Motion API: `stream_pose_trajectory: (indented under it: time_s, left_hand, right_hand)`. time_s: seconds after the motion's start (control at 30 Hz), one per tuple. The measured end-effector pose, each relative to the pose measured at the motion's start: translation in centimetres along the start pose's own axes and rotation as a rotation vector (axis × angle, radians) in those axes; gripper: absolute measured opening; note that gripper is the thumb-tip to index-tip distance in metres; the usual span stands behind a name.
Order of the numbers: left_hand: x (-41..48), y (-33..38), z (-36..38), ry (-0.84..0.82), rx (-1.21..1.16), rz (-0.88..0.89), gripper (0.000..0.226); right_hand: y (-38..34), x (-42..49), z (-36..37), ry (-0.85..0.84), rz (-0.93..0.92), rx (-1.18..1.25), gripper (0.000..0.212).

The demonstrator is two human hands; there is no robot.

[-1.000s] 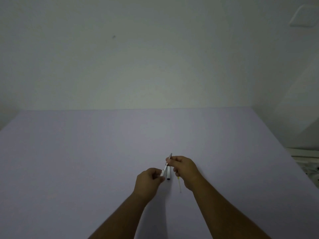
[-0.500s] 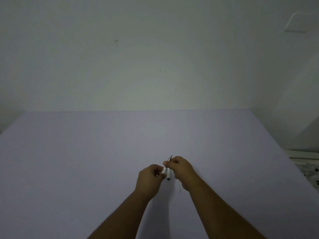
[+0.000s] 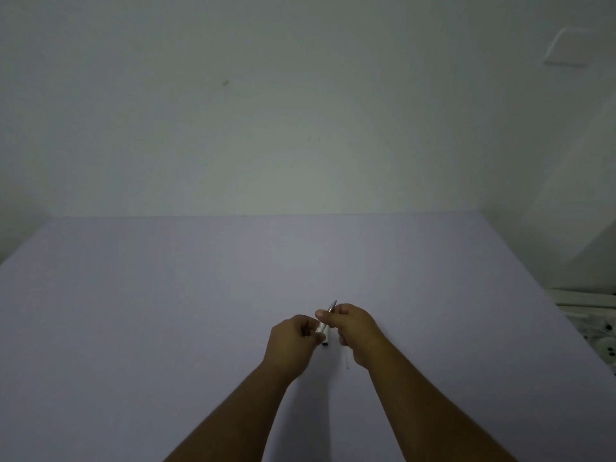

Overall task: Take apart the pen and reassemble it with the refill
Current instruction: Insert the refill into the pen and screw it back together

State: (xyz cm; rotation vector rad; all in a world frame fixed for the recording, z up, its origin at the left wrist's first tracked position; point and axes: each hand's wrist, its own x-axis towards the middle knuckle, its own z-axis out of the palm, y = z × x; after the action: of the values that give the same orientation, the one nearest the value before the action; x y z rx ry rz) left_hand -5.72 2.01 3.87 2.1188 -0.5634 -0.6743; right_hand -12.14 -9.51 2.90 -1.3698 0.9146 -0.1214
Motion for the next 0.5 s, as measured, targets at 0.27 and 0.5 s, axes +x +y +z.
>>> stream_pose_trajectory:
  time_s: [0.27,0.5]
  left_hand:
    - [-0.22,0.1,0.32,-0.013,0.02,0.019,0.012]
    - [0.01,0.15,0.1,-0.006,0.003,0.012,0.006]
  right_hand:
    - [-0.03,-0.25,0.42,0.012,-0.033,-0.001,0.023]
    - [-0.06,0.02,-0.37,0.047,-0.048,-0.137,0.027]
